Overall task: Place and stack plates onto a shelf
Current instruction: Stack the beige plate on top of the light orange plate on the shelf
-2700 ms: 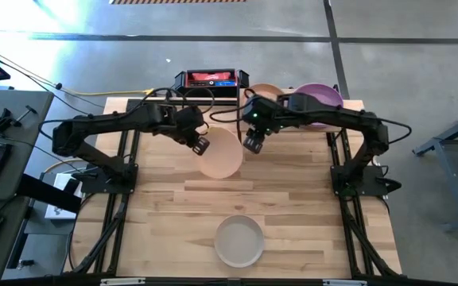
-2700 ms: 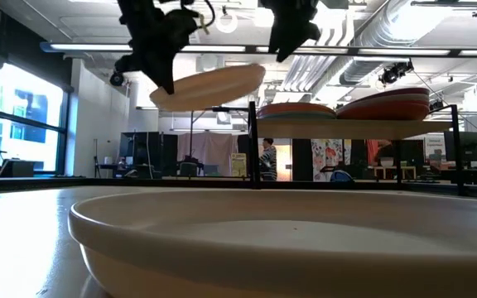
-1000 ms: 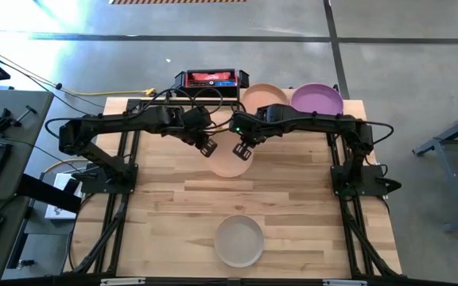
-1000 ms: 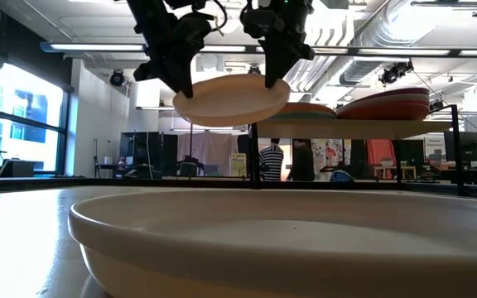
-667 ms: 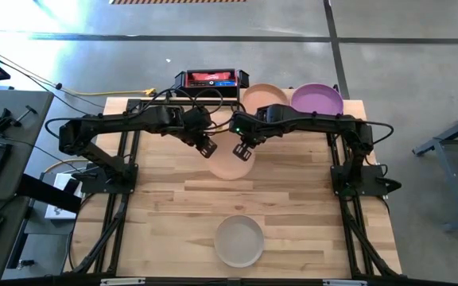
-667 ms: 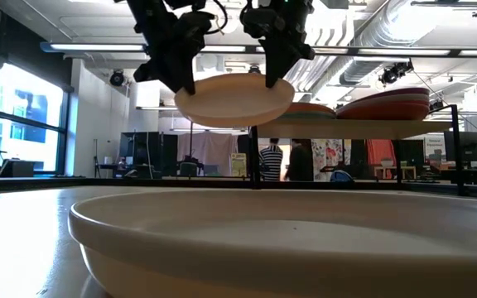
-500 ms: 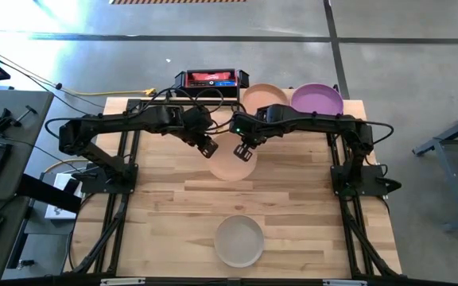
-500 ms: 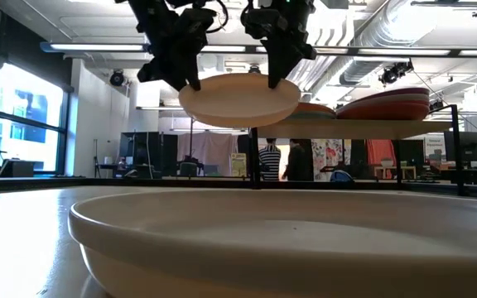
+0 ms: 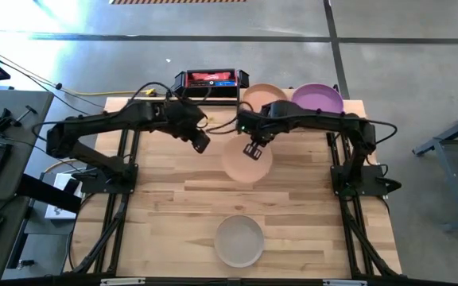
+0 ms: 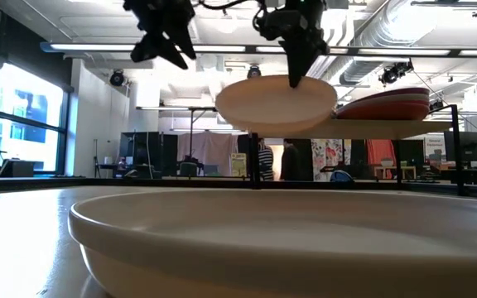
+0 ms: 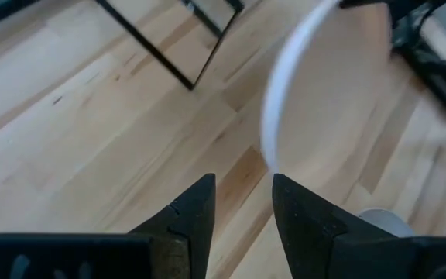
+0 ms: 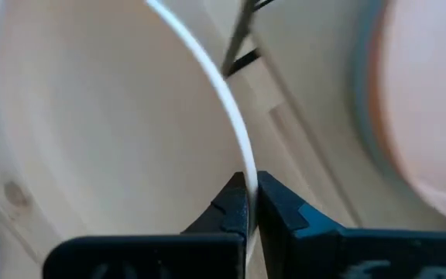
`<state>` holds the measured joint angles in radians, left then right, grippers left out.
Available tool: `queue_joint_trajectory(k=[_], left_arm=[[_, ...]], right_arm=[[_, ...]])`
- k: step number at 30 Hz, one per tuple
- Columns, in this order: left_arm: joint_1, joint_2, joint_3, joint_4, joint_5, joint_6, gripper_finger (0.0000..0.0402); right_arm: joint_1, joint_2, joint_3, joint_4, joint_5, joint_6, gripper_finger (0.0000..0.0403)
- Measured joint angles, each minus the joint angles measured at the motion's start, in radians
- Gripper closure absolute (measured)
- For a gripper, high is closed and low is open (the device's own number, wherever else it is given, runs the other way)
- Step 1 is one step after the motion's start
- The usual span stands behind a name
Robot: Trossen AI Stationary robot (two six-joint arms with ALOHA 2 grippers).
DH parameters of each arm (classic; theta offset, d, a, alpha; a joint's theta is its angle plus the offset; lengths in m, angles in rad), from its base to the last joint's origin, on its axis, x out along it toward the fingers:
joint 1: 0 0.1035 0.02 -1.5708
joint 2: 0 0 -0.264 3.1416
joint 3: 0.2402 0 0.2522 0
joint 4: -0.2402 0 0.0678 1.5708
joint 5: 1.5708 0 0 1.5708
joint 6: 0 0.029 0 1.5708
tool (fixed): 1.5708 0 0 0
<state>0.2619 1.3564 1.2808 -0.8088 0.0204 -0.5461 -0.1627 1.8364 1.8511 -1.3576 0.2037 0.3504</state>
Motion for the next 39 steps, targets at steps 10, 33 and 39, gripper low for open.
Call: queue_joint_trajectory(k=[10,33,39], left_arm=[[0.000,-0.065,0.000,-0.001,-0.006,0.000,0.0284],[-0.001,-0.065,0.000,-0.006,-0.006,0.018,0.0284],[-0.001,-0.065,0.000,-0.005,-0.006,0.020,0.0284]], right_arm=[[-0.178,-0.116,0.001,0.004,-0.019,-0.087,0.0402],[-0.767,-0.189,0.002,0.106,-0.373,-0.095,0.0403],[-0.768,-0.156,0.001,0.109,-0.377,-0.089,0.0403]])
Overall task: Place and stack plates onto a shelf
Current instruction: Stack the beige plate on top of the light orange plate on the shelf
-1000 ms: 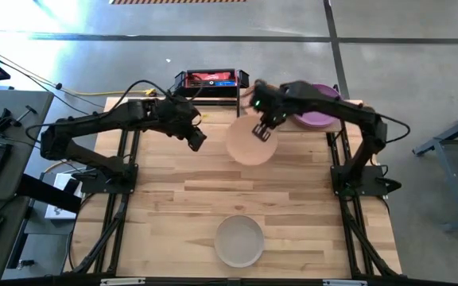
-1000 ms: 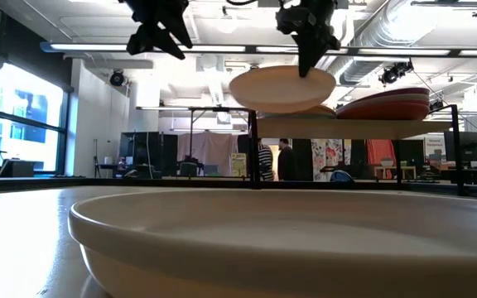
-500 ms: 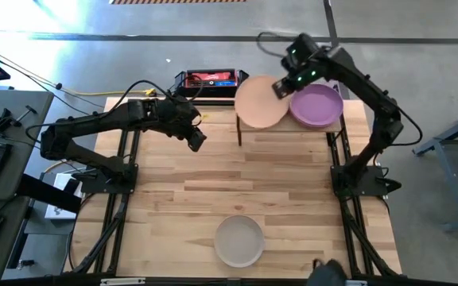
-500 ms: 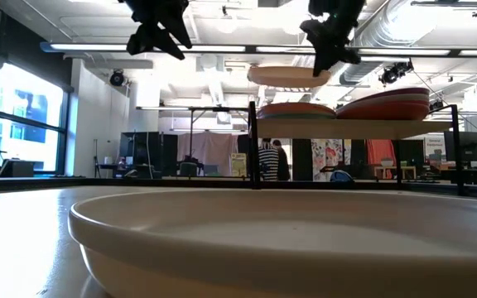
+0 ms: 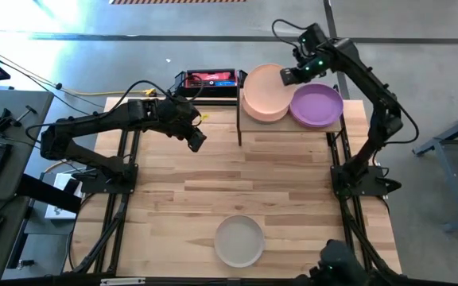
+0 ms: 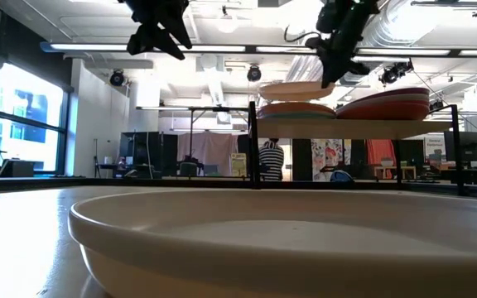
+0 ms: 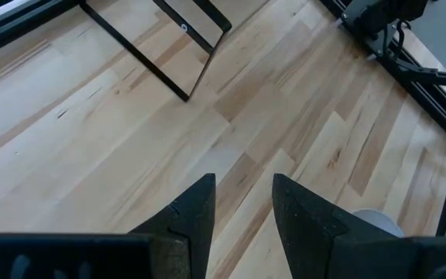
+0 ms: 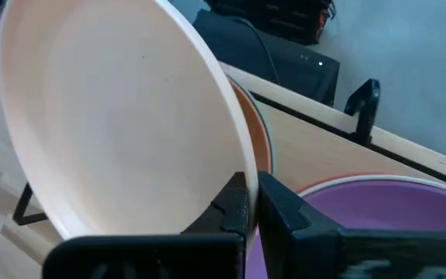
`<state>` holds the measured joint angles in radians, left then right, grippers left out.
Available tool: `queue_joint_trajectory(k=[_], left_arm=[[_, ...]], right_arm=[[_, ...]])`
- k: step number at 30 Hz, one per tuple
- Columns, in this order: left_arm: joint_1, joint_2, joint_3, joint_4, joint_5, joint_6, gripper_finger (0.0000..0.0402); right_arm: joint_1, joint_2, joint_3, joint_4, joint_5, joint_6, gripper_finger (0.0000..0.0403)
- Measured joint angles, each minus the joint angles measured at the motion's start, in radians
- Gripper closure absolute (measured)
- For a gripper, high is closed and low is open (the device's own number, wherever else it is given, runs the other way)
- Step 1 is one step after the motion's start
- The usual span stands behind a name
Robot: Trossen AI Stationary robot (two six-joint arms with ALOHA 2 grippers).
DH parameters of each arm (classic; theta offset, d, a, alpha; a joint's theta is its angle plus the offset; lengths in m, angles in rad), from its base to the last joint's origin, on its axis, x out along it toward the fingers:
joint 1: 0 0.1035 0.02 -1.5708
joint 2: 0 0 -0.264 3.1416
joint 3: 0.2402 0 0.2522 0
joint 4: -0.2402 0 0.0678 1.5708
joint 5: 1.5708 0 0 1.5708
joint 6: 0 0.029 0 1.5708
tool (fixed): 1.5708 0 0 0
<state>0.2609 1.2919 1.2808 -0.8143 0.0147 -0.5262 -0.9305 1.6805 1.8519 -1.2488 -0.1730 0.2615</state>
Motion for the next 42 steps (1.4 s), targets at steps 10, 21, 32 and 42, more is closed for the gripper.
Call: queue_joint_trajectory(k=[10,21,32,42], left_arm=[[0.000,0.000,0.000,-0.009,0.000,0.000,0.0284],[0.000,0.000,0.000,-0.011,0.000,0.026,0.0284],[0.000,0.000,0.000,-0.012,0.000,0.041,0.0284],[0.001,0.000,0.000,-0.012,0.000,0.041,0.0284]], right_arm=[[0.010,0.063,-0.001,0.000,0.000,0.007,0.0403],[0.017,0.109,-0.002,-0.004,-0.038,-0.004,0.0403],[0.029,0.109,-0.002,-0.021,-0.034,-0.049,0.0385],[0.040,0.109,-0.002,-0.030,-0.037,-0.061,0.0302]])
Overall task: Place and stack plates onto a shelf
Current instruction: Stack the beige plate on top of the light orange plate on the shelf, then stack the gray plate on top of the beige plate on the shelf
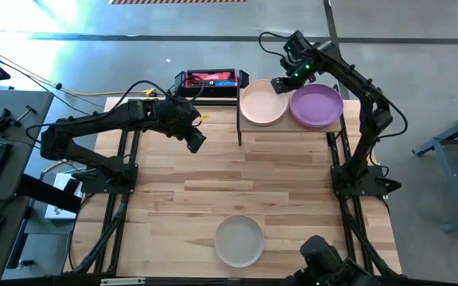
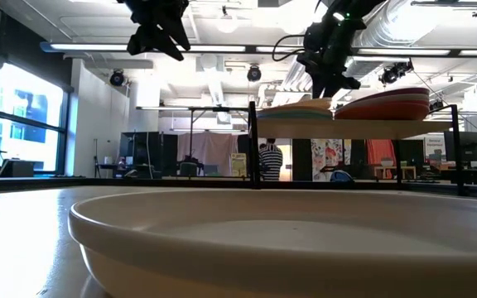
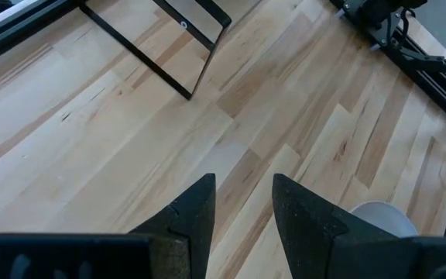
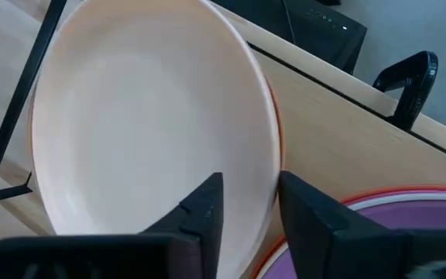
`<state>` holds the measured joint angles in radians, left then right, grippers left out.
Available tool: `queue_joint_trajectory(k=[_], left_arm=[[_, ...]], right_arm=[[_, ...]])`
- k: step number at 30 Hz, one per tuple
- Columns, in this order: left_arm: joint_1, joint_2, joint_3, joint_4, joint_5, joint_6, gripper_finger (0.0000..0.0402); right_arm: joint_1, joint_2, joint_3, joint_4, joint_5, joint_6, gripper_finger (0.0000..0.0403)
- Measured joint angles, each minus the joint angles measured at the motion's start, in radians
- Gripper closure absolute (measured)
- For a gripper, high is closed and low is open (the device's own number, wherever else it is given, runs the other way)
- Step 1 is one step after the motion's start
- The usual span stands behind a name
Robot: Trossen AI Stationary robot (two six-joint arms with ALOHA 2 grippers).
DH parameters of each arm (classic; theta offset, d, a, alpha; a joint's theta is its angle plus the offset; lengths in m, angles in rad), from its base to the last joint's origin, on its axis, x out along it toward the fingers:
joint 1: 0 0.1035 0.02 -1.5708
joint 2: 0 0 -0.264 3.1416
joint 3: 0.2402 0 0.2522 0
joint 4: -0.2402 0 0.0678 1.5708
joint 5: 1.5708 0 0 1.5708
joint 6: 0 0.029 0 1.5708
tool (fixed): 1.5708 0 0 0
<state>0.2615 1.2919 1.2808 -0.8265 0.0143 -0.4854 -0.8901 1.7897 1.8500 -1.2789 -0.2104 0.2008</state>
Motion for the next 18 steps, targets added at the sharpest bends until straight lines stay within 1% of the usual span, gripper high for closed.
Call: queue_joint_trajectory(k=[4,14,18], left_arm=[[0.000,0.000,0.000,0.000,0.000,0.000,0.0284],[0.000,0.000,0.000,0.000,0.000,-0.007,0.0284],[0.000,0.000,0.000,0.000,0.000,-0.007,0.0284]], right_arm=[[0.001,0.000,0.000,-0.012,0.000,0.000,0.0291],[-0.041,-0.002,0.000,-0.102,-0.005,-0.026,0.0290],[-0.022,-0.002,0.000,-0.150,-0.039,-0.046,0.0290]])
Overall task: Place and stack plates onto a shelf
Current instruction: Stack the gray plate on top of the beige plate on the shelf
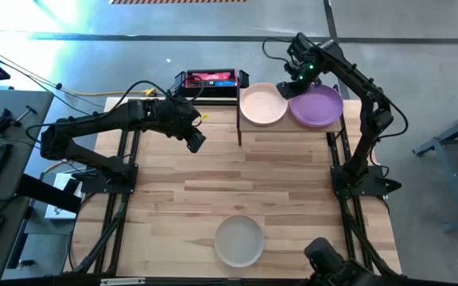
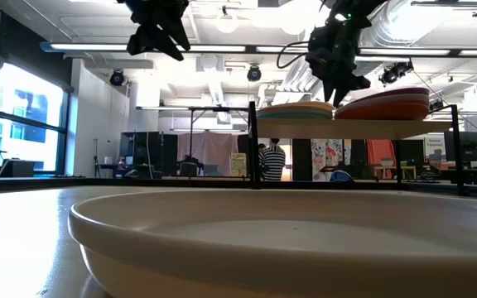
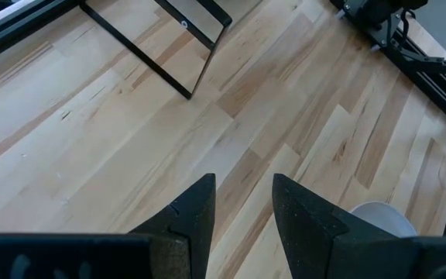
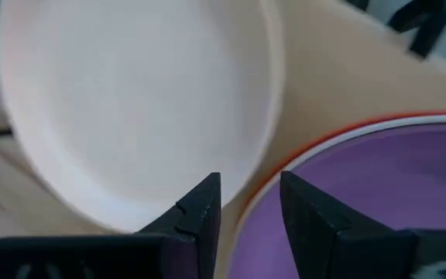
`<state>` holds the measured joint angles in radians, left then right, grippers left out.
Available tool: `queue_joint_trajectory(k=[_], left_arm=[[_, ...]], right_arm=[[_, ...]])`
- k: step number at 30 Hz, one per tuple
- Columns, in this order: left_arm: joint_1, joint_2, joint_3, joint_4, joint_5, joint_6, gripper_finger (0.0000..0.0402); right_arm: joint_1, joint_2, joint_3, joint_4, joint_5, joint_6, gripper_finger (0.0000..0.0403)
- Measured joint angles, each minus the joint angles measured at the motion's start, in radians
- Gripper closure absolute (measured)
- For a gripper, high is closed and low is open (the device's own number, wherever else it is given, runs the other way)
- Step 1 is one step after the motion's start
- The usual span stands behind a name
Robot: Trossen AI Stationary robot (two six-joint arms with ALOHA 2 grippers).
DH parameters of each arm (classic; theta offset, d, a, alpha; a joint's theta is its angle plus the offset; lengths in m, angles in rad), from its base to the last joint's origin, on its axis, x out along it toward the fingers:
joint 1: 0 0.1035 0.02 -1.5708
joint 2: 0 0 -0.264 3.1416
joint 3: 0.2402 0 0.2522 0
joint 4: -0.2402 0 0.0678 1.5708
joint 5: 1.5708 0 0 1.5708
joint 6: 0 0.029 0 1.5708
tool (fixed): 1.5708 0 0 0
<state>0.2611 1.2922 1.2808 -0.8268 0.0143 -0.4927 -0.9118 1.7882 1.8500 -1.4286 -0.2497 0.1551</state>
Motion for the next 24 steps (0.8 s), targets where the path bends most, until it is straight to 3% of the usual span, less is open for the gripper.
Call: queue_joint_trajectory(k=[7,12,24], left_arm=[[0.000,0.000,0.000,0.000,0.000,0.000,0.0284],[0.000,0.000,0.000,0.000,0.000,0.000,0.0284],[0.000,0.000,0.000,0.000,-0.004,-0.001,0.0284]], right_arm=[[0.080,-0.002,0.000,-0.057,0.001,-0.007,0.0290],[0.143,-0.002,0.000,-0.071,0.084,0.000,0.0290],[0.217,-0.002,0.000,-0.054,0.165,0.041,0.0290]])
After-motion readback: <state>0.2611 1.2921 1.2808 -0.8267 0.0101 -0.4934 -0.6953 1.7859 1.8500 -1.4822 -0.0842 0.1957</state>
